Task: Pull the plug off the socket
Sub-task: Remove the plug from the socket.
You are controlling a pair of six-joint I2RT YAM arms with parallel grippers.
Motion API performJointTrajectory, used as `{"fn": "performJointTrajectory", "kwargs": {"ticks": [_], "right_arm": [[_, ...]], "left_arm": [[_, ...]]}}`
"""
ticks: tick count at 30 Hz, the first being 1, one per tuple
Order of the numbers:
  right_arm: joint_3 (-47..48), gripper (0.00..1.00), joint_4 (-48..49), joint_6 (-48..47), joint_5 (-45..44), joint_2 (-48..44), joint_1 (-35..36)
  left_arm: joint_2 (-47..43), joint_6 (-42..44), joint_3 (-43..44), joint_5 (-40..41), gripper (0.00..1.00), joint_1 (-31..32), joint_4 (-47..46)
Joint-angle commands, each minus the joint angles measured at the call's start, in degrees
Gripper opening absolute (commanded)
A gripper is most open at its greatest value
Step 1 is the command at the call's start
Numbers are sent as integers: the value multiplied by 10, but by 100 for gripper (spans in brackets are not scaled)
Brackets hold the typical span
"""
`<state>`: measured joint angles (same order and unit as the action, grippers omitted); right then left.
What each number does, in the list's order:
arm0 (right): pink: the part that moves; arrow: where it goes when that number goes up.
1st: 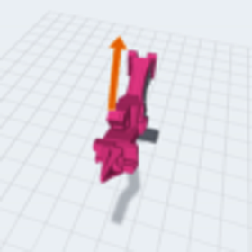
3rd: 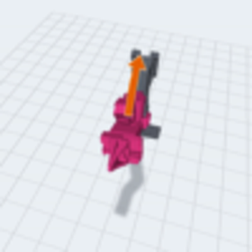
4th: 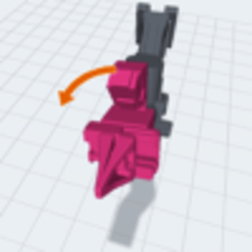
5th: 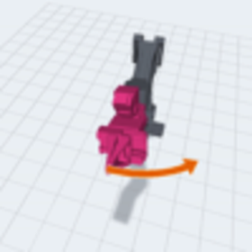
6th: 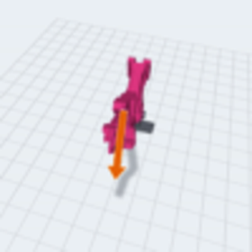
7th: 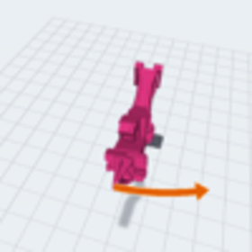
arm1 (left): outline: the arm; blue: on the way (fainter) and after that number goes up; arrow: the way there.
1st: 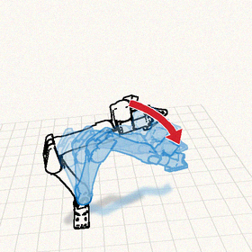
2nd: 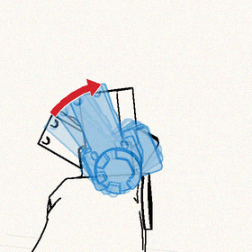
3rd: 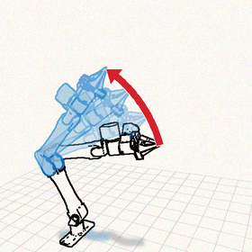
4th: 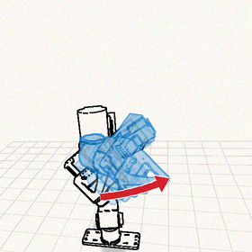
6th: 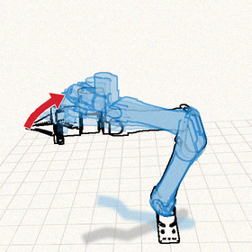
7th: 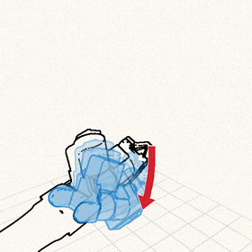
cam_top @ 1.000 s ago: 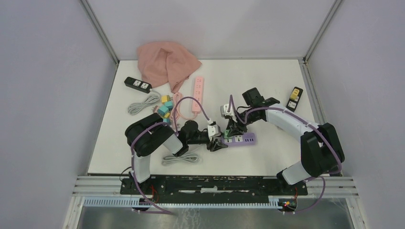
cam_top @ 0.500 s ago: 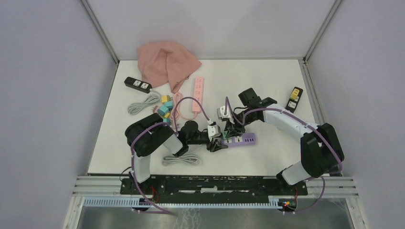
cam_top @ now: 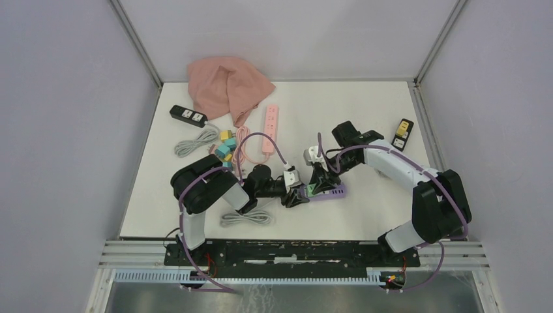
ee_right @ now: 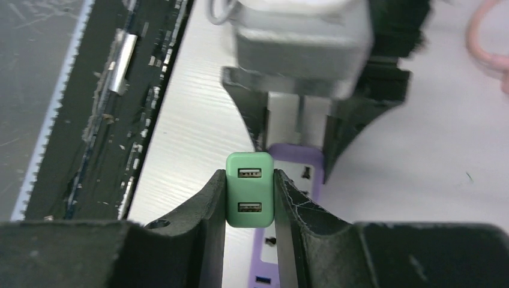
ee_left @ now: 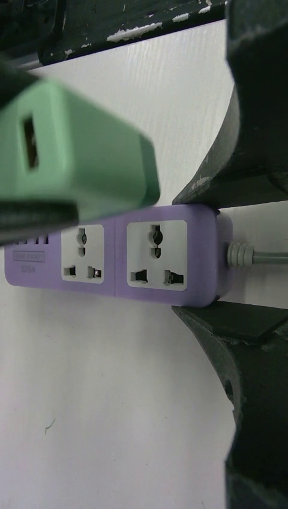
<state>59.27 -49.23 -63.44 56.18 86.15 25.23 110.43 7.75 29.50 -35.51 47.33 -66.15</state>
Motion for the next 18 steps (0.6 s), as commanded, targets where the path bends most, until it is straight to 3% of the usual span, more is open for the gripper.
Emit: {"fn": "performJointTrajectory", "kwargs": {"ticks": [1,5,8,18], "right_arm": [[25,0,-51,-49,76,0,36],[21,0,51,77,73,-7,46],[26,0,51,87,50,-10,36],[58,0,-88,-47,77,-14,-47]], "left_arm": [[-7,-3,0,7,3,-1,-26],[-7,-3,-1,8,3,-1,-26],[-7,-3,0,8,3,-1,-27],[-8,-3,-1,7,3,-1,-26]]}}
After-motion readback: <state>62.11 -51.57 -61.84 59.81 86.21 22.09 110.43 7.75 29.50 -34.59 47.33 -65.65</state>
